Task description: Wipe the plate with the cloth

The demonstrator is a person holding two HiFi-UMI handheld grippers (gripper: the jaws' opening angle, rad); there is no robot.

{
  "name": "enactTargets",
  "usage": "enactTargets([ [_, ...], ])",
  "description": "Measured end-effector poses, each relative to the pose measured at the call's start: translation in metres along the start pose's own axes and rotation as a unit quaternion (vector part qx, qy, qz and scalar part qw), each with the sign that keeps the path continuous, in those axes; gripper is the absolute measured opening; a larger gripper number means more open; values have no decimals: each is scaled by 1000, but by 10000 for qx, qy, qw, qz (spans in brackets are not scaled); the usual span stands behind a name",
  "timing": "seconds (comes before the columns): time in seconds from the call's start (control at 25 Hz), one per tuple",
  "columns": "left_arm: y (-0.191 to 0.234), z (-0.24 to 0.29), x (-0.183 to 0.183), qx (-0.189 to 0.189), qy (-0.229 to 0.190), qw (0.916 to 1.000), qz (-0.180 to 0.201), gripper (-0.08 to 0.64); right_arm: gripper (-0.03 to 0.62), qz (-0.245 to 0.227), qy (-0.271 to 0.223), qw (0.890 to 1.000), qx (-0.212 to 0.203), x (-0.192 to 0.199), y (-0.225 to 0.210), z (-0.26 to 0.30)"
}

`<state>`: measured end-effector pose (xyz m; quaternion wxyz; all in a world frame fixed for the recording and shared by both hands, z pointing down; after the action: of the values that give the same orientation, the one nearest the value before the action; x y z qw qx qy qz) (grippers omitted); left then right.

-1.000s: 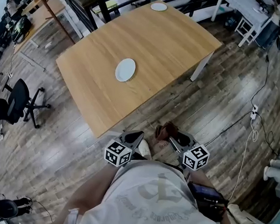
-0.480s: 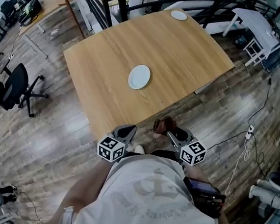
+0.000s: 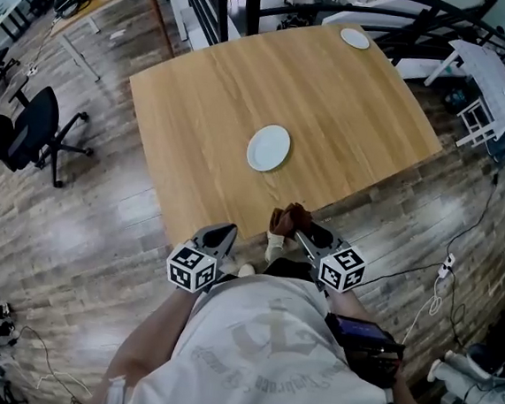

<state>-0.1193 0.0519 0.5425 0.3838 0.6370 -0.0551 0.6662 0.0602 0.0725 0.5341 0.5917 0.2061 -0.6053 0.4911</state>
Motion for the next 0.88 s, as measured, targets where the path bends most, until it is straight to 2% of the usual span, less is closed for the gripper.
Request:
enactTargets([
  [0.44,40,58,-40,-550,-44,9985,38,12,129,70,440,9971,-617,-19,-53,86],
  [0.64,48,78,-40,-911,42,9958,-72,12,129,159,744,9935,-844,-13,-83,106],
  [0.88,57,104,-46,-1250,104,9920,-152,12,129,12,1107,9869,-1172,-12,-115,130],
])
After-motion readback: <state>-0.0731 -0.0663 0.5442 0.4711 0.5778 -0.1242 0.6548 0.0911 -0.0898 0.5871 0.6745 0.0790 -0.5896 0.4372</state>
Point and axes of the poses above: the fingertips, and each gripper's own axes: z forward along the fingers, y to its left, x out of its underside, the point moved 1 cm from there along -z, backward along the fingers, and after that the axes turned 14 degrees about -y, right-handed, at the moved point
